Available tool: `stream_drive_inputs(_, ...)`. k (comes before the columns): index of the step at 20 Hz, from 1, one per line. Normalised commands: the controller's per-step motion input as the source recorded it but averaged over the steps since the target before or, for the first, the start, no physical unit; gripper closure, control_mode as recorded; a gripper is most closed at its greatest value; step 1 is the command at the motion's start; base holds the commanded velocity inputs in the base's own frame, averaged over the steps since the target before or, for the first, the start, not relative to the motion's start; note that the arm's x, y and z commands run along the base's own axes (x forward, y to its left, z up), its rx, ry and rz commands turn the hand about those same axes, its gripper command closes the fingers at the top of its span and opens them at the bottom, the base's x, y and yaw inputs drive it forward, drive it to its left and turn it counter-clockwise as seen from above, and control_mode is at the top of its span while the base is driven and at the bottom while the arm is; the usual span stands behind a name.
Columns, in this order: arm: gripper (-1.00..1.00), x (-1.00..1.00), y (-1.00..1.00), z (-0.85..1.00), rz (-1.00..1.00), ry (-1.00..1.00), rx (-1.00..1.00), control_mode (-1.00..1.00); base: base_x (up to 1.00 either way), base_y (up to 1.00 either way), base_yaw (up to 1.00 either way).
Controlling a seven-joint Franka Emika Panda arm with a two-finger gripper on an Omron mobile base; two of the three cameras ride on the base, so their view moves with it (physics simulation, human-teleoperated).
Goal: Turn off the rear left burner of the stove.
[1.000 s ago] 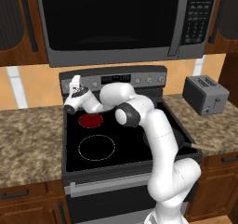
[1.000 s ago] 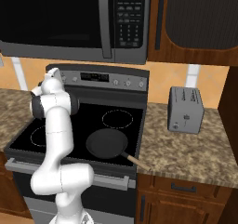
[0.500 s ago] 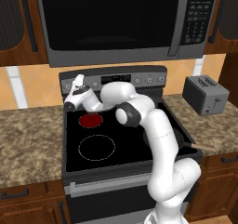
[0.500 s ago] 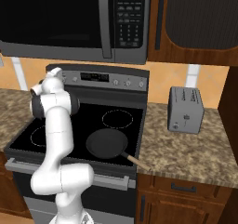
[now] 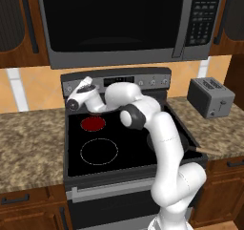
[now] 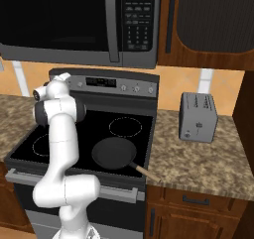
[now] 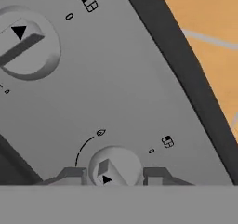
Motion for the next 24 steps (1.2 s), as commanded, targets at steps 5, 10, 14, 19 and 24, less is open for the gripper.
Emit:
stream_drive_inputs(5,1.00,0.00,-0.08,-0.01,0.00,0.00,0.37,-1.00,0.00,0.00,0.00)
stream_drive_inputs(10,1.00,0.00,-0.13,-0.03,-0.01,-0.01,0.41,-1.00,0.00,0.00,0.00)
stream_drive_inputs(14,1.00,0.00,-0.18,-0.02,-0.01,-0.01,0.48,-1.00,0.00,0.00,0.00)
stream_drive_inputs(19,1.00,0.00,-0.15,-0.02,-0.02,-0.01,0.48,-1.00,0.00,0.00,0.00)
stream_drive_inputs(24,1.00,0.00,-0.13,0.00,-0.02,-0.01,0.46,-1.00,0.00,0.00,0.00)
